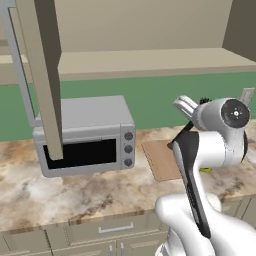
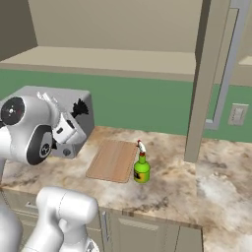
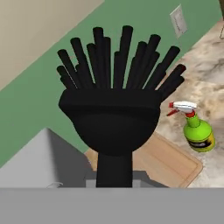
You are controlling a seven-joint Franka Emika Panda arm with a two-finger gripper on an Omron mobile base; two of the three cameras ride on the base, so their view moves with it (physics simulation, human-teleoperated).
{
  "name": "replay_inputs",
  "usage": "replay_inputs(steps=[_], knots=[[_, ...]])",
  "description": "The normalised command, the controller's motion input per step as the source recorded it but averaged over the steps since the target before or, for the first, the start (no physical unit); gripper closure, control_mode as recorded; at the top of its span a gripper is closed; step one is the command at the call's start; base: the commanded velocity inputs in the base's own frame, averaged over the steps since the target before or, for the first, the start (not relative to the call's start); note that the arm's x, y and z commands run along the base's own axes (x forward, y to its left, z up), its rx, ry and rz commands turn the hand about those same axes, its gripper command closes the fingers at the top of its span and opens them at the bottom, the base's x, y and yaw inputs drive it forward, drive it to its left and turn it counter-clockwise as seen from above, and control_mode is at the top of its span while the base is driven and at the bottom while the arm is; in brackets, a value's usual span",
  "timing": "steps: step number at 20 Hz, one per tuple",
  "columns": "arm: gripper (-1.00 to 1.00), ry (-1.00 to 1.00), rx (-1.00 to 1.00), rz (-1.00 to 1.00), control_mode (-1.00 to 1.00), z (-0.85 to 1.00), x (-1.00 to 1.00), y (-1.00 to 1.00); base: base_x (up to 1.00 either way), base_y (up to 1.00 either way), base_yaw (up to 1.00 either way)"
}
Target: Grab the spray bottle from the cabinet, then place it next to the cutting board for sanitizing. Then grab the dish brush from the countertop next to the sink and place it next to the cutting board.
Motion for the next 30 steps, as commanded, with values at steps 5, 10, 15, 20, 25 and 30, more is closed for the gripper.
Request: replay_inputs(steps=[5,10,15,20,25,30], knots=[[1.00,0.29,0.00,0.09,-1.00,-0.83,0.14,-0.07,0.00,0.00,0.00],[1.00,0.39,0.00,0.19,-1.00,-0.69,0.36,0.00,0.00,0.00,0.00],[1.00,0.36,0.00,0.18,-1.00,-0.44,0.28,0.00,0.00,0.00,0.00],[1.00,0.24,-0.01,0.12,-1.00,-0.32,0.20,0.02,0.00,0.00,0.00],[1.00,0.04,0.00,0.10,-1.00,-0.29,0.17,0.04,0.00,0.00,0.00],[1.00,0.01,0.00,0.20,-1.00,-0.50,0.12,0.11,0.00,0.00,0.00]])
